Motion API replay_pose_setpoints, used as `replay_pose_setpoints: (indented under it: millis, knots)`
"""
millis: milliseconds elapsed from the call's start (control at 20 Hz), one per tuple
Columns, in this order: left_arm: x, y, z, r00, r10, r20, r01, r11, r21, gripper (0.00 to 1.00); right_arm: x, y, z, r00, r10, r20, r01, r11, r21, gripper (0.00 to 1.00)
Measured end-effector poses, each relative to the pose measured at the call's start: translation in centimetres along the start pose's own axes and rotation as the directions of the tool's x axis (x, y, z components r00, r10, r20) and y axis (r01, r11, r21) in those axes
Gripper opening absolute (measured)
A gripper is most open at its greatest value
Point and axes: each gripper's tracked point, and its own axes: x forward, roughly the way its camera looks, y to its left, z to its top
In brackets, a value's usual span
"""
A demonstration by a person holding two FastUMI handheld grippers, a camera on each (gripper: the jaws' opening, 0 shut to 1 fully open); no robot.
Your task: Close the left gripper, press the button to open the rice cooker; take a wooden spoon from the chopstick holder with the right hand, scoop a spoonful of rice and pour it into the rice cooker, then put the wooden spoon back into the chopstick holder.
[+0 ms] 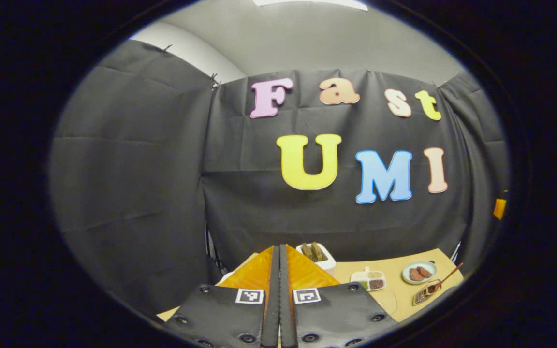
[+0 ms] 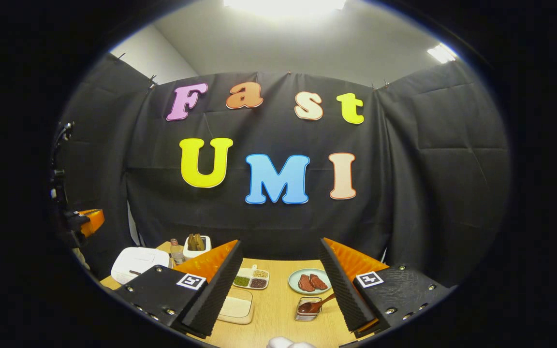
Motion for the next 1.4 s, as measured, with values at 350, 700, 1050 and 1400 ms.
replay_pose_setpoints:
  millis: [350,700,1050,1400]
  knots:
    - [5.6,2.3,-12.9,0.971,0.070,-0.231,-0.075,0.997,-0.016,0.09,-0.6,-0.5,-0.9,0.998,-0.035,-0.048,0.031,0.997,-0.068,0.97]
    - [7.2,2.8,-20.0,0.928,0.090,-0.361,-0.101,0.995,-0.011,0.08,-1.2,-0.2,-2.7,0.991,-0.049,-0.124,0.039,0.996,-0.079,0.97]
    - [6.6,3.1,-24.0,0.887,0.096,-0.451,-0.099,0.995,0.017,0.09,-1.3,-0.1,-3.2,0.988,-0.046,-0.144,0.034,0.996,-0.083,0.97]
    - [6.5,3.0,-24.1,0.885,0.084,-0.457,-0.107,0.994,-0.023,0.09,-1.5,-0.1,-3.4,0.988,-0.025,-0.152,0.013,0.997,-0.078,0.97]
